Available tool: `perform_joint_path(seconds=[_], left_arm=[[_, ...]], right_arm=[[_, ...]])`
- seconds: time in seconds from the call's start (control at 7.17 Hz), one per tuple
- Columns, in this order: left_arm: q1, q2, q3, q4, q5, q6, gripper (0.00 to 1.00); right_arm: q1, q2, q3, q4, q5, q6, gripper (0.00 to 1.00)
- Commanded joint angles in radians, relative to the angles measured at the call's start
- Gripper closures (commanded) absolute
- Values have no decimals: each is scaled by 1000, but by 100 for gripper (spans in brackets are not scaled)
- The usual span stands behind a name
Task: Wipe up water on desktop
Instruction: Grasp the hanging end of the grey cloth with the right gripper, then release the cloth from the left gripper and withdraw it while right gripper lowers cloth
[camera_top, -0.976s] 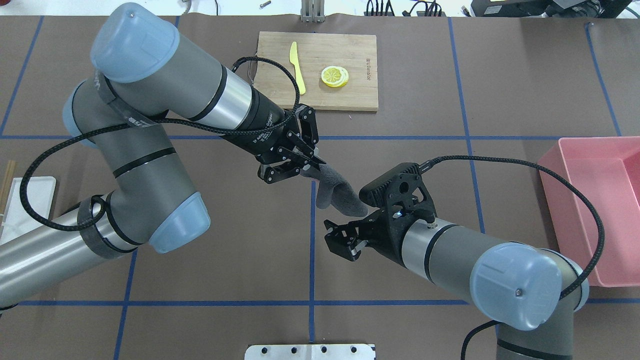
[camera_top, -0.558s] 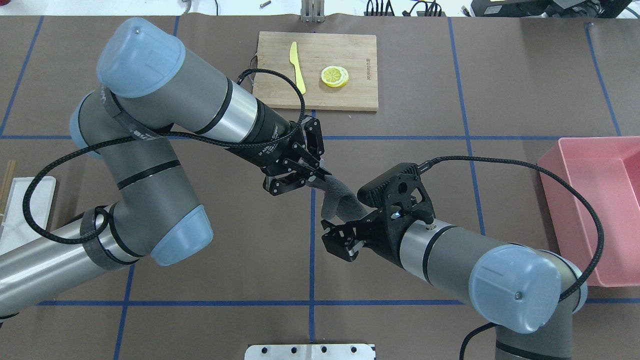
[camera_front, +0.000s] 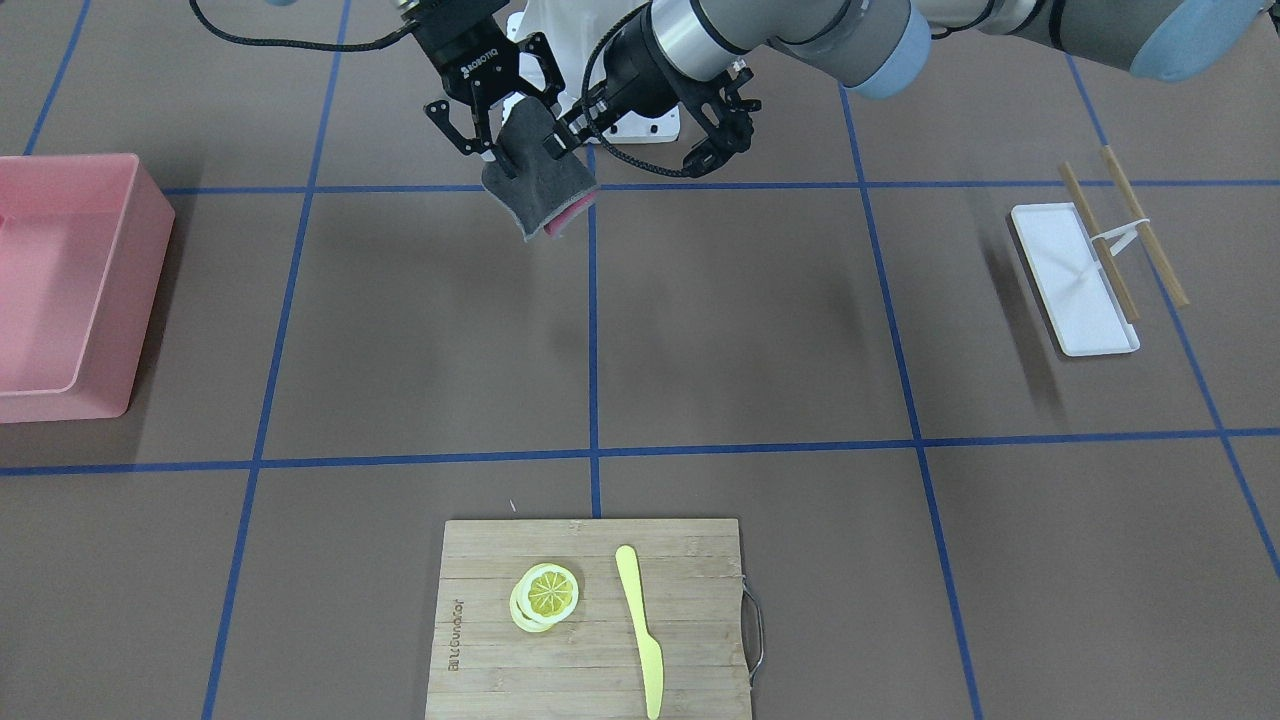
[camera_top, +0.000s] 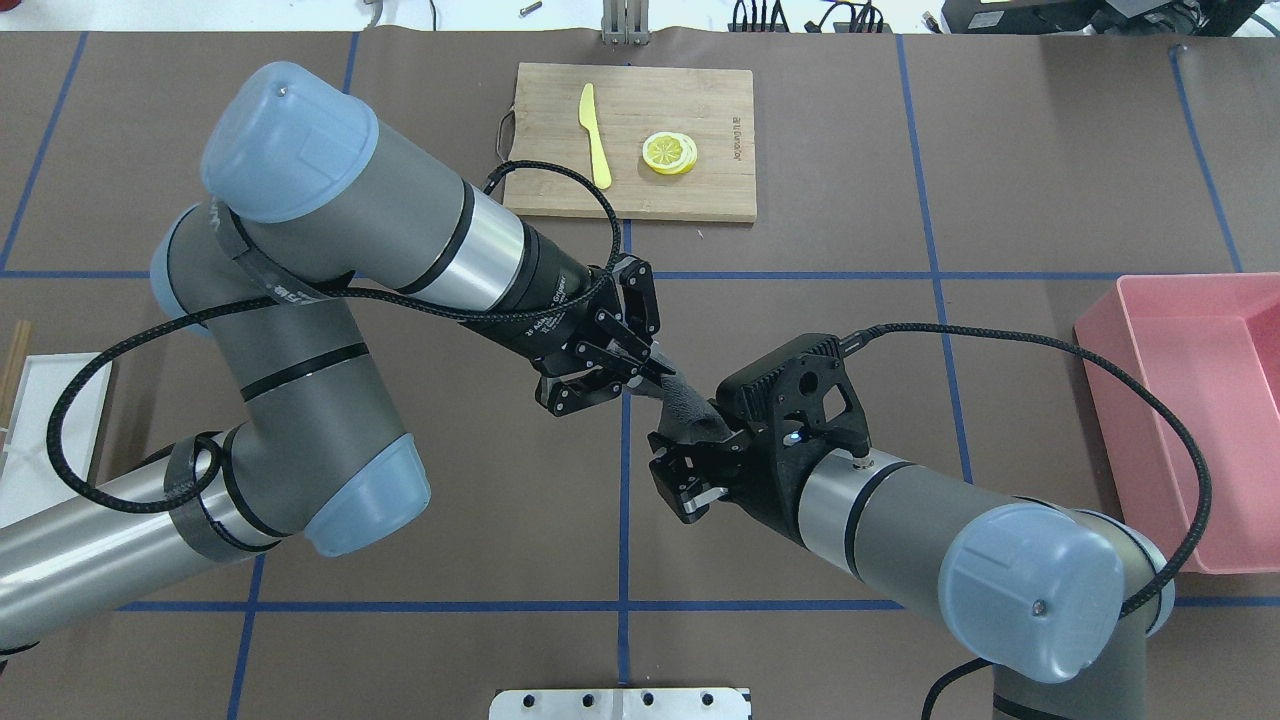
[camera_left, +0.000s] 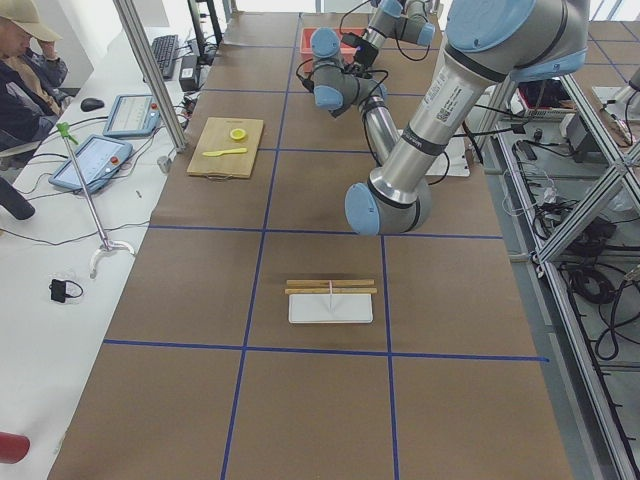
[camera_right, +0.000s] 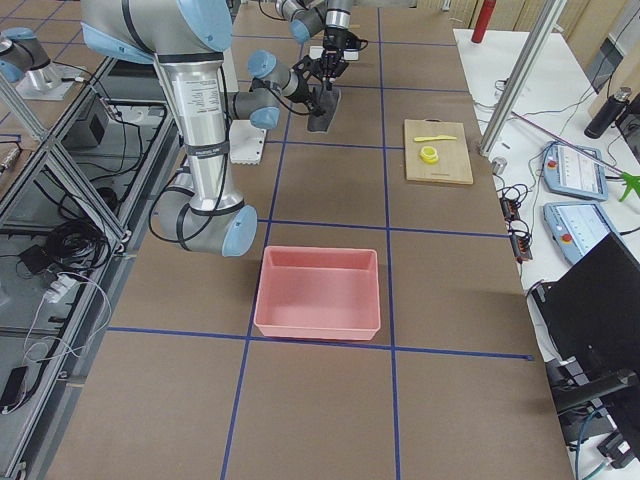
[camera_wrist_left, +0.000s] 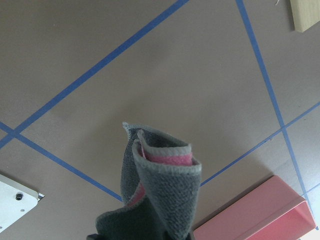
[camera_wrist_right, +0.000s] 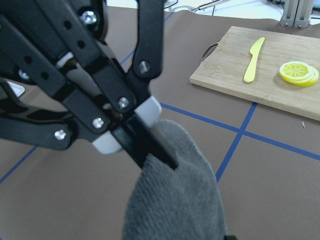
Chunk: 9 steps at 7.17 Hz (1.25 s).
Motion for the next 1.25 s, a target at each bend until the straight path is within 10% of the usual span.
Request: perform_joint_path(seconds=[0.0,0.14,0.7,1.12], left_arm=[[6,1,1,-3,0,-1,100],[6,1,1,-3,0,-1,100],[6,39,-24,-40,0,19,93],[-67,56,-34,-37,-8,84,27]], right_arm=[[-7,-1,8,0,0,50,87],[-7,-5,11,0,0,51,100],[-12,1,13,3,1,95,100],[-15,2,25,-1,0,202,100]])
